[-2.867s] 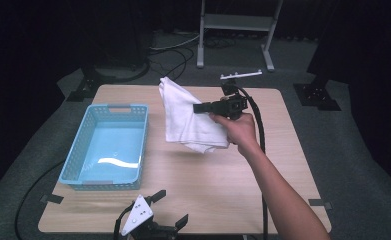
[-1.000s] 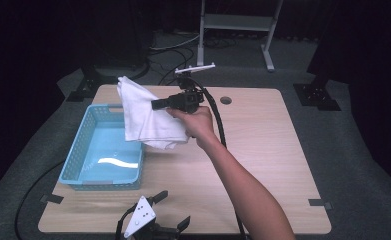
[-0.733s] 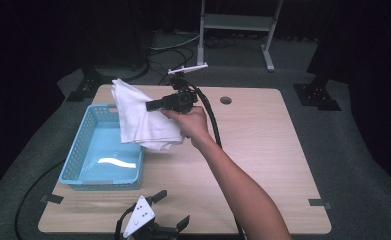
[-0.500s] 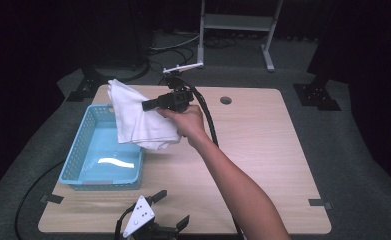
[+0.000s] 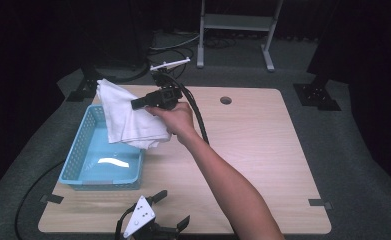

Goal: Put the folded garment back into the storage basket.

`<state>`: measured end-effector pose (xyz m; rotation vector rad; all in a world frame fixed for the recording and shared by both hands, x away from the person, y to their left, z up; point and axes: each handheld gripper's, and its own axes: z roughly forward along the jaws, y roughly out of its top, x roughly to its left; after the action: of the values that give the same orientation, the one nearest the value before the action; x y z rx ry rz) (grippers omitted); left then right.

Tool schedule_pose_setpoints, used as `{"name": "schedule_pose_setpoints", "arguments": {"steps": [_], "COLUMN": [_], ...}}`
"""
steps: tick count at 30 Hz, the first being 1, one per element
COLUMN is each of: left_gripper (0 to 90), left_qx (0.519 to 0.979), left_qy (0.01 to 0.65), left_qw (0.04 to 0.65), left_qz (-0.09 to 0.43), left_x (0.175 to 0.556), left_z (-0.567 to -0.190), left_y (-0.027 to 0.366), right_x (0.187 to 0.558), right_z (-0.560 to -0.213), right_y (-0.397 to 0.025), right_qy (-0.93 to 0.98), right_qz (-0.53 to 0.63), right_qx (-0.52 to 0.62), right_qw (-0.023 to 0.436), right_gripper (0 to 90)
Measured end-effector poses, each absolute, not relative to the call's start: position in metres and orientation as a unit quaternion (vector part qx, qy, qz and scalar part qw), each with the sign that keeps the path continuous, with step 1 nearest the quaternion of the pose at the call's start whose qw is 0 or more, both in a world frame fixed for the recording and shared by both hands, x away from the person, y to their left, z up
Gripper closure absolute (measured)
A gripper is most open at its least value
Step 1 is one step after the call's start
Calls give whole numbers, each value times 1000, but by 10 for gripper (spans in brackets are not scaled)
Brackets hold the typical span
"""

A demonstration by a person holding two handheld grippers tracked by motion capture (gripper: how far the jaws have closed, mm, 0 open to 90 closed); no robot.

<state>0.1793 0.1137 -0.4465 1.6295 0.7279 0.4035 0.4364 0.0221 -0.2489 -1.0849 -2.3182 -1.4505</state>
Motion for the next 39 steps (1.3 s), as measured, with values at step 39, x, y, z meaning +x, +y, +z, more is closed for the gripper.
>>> {"name": "schedule_pose_setpoints", "arguments": {"steps": [39], "left_gripper": [6], "left_qx": [707], "left_qy": [313], "left_qw": [608], "left_qz": [180], "left_x": [179], "left_z": [-446], "left_y": [113], "right_x": [442], "right_z": [-257], "right_y": [75], "right_qy": [-785], "right_qz": [-488], "right_qx": [-361], "right_qw": [125], "right_gripper": [739]}}
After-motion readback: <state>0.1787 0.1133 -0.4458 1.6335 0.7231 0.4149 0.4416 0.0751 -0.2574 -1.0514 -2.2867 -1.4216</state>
